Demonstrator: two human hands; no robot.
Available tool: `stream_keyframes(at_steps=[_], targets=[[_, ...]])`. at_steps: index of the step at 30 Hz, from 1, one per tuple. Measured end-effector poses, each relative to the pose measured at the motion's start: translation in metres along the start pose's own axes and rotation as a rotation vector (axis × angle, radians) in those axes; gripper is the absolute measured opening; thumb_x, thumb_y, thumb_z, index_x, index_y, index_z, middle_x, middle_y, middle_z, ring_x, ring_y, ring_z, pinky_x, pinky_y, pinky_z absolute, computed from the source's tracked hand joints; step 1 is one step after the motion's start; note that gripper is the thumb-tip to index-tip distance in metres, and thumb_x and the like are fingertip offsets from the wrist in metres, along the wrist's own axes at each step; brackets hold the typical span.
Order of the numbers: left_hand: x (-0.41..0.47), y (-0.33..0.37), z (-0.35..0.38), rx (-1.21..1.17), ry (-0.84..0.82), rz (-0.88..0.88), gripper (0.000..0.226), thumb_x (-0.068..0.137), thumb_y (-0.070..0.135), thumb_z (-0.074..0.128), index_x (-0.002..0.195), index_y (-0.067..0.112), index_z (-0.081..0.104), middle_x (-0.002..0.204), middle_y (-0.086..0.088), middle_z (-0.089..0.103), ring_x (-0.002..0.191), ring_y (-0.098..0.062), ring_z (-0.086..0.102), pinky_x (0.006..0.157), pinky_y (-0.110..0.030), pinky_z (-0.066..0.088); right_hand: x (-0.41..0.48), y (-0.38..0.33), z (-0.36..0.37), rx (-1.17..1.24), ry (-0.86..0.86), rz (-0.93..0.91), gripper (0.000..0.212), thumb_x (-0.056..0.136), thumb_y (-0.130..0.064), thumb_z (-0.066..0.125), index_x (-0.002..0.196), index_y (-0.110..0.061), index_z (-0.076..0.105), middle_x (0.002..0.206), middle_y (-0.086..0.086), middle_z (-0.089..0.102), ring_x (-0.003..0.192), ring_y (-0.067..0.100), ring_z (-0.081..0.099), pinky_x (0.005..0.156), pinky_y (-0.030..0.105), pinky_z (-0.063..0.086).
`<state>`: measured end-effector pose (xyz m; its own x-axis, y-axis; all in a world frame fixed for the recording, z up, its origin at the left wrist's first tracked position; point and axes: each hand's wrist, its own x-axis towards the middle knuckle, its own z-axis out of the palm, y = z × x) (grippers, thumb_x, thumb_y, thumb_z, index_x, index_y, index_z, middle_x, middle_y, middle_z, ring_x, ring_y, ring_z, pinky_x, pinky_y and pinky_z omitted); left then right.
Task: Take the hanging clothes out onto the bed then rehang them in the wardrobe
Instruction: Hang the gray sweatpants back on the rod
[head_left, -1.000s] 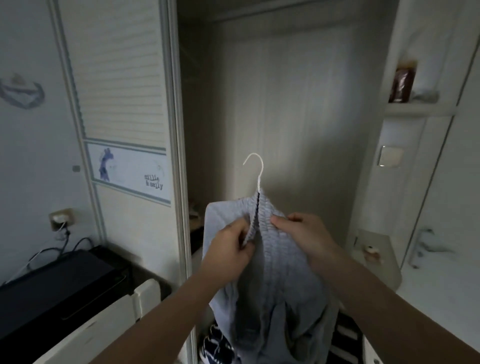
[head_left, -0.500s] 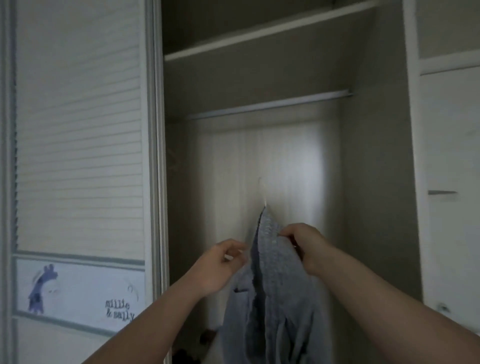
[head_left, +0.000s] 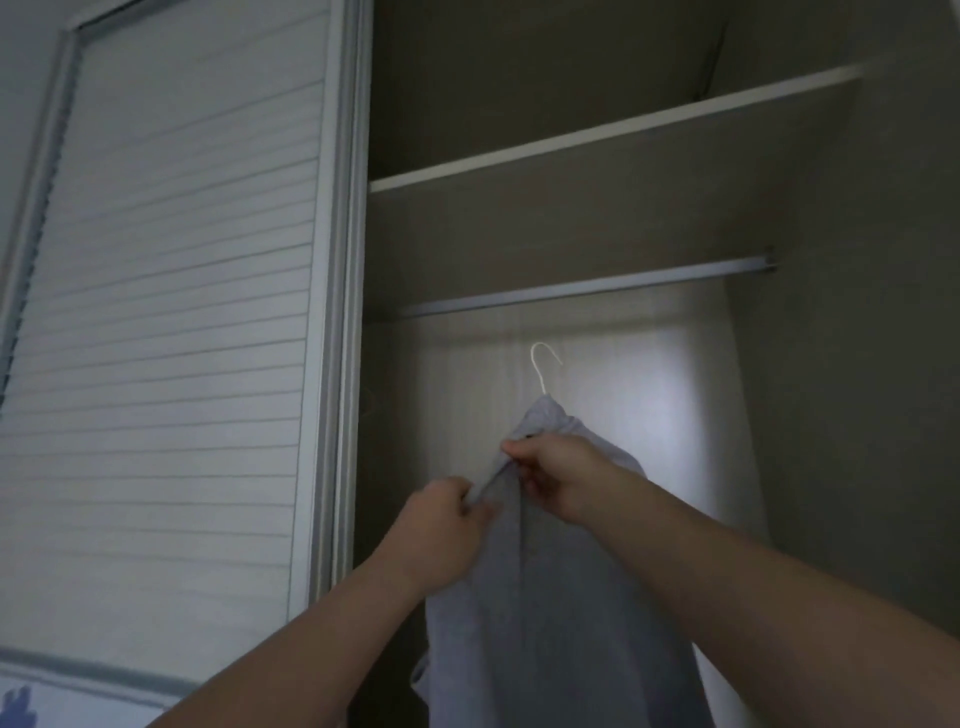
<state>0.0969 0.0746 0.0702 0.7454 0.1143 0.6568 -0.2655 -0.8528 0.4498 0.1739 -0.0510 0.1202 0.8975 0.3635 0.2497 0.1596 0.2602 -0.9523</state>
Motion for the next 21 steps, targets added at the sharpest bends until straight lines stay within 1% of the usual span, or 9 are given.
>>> stream_keyframes(at_steps=[2, 4, 6, 9, 12, 14, 16, 18, 21], targets=[[0.023, -0.007, 0.0, 0.032, 0.087, 0.003, 0.038, 0.102, 0.038, 0.047, 0.086, 0.007, 0.064, 0.074, -0.003, 0.063, 0.066, -0.016, 0.059, 0.056, -0.027, 0.043, 0.019, -0.007, 0.005, -0.011, 0.02, -0.052, 0.027, 0.092, -0.006, 0.062, 0.069, -0.016, 0.052, 0.06, 0.0, 0.052, 0.047, 0.007, 0.047, 0.038, 0.015, 0.035], [0.046, -0.009, 0.0, 0.091, 0.16, 0.035, 0.041, 0.103, 0.039, 0.043, 0.085, 0.008, 0.064, 0.08, -0.01, 0.066, 0.076, -0.025, 0.064, 0.067, -0.034, 0.052, 0.037, -0.013, 0.004, -0.053, 0.034, -0.091, 0.027, 0.092, -0.009, 0.063, 0.069, -0.015, 0.051, 0.062, 0.001, 0.05, 0.047, 0.007, 0.045, 0.033, 0.012, 0.033], [0.069, -0.01, -0.001, 0.194, 0.241, 0.084, 0.042, 0.103, 0.04, 0.04, 0.085, 0.01, 0.063, 0.085, -0.014, 0.067, 0.082, -0.032, 0.065, 0.075, -0.042, 0.053, 0.056, -0.021, -0.002, -0.108, 0.005, -0.114, 0.027, 0.093, -0.013, 0.064, 0.07, -0.016, 0.051, 0.063, 0.001, 0.048, 0.047, 0.008, 0.043, 0.038, 0.015, 0.035], [0.104, -0.013, -0.007, 0.314, 0.276, 0.119, 0.038, 0.103, 0.039, 0.039, 0.092, 0.012, 0.063, 0.091, -0.015, 0.068, 0.085, -0.035, 0.066, 0.079, -0.044, 0.055, 0.081, -0.037, -0.018, -0.262, -0.1, -0.098, 0.019, 0.094, -0.026, 0.063, 0.077, -0.02, 0.057, 0.068, -0.002, 0.051, 0.055, 0.011, 0.045, 0.053, 0.022, 0.041], [0.135, -0.018, -0.014, 0.371, 0.29, 0.129, 0.034, 0.103, 0.039, 0.04, 0.089, 0.016, 0.061, 0.087, -0.01, 0.067, 0.08, -0.029, 0.066, 0.078, -0.044, 0.056, 0.113, -0.059, -0.037, -0.459, -0.029, -0.282, 0.018, 0.093, -0.031, 0.062, 0.085, -0.015, 0.064, 0.075, 0.002, 0.061, 0.061, 0.015, 0.053, 0.055, 0.024, 0.044], [0.154, -0.021, -0.019, 0.395, 0.315, 0.135, 0.03, 0.102, 0.038, 0.043, 0.082, 0.021, 0.057, 0.079, -0.004, 0.064, 0.072, -0.022, 0.064, 0.072, -0.04, 0.056, 0.138, -0.076, -0.048, -0.704, 0.133, -0.55, 0.023, 0.091, -0.027, 0.061, 0.087, -0.006, 0.07, 0.086, 0.011, 0.069, 0.074, 0.022, 0.061, 0.066, 0.03, 0.047], [0.173, -0.023, -0.024, 0.428, 0.357, 0.134, 0.027, 0.101, 0.038, 0.045, 0.079, 0.025, 0.054, 0.074, 0.002, 0.062, 0.067, -0.015, 0.062, 0.065, -0.035, 0.053, 0.16, -0.09, -0.055, -0.925, 0.254, -0.767, 0.02, 0.091, -0.023, 0.059, 0.098, -0.009, 0.071, 0.102, 0.011, 0.071, 0.097, 0.026, 0.064, 0.085, 0.032, 0.049], [0.192, -0.025, -0.03, 0.441, 0.426, 0.121, 0.029, 0.1, 0.041, 0.044, 0.079, 0.025, 0.055, 0.072, 0.003, 0.062, 0.066, -0.014, 0.062, 0.06, -0.033, 0.05, 0.181, -0.104, -0.058, -1.032, 0.231, -0.912, 0.03, 0.09, -0.021, 0.058, 0.119, -0.015, 0.065, 0.119, 0.009, 0.064, 0.112, 0.026, 0.059, 0.097, 0.032, 0.045], [0.219, -0.025, -0.04, 0.489, 0.534, 0.105, 0.03, 0.101, 0.042, 0.042, 0.078, 0.026, 0.054, 0.071, 0.004, 0.06, 0.062, -0.012, 0.059, 0.051, -0.027, 0.038, 0.214, -0.123, -0.053, -1.202, 0.164, -1.023, 0.057, 0.09, -0.025, 0.057, 0.145, -0.022, 0.042, 0.147, 0.008, 0.042, 0.135, 0.029, 0.04, 0.111, 0.04, 0.034]])
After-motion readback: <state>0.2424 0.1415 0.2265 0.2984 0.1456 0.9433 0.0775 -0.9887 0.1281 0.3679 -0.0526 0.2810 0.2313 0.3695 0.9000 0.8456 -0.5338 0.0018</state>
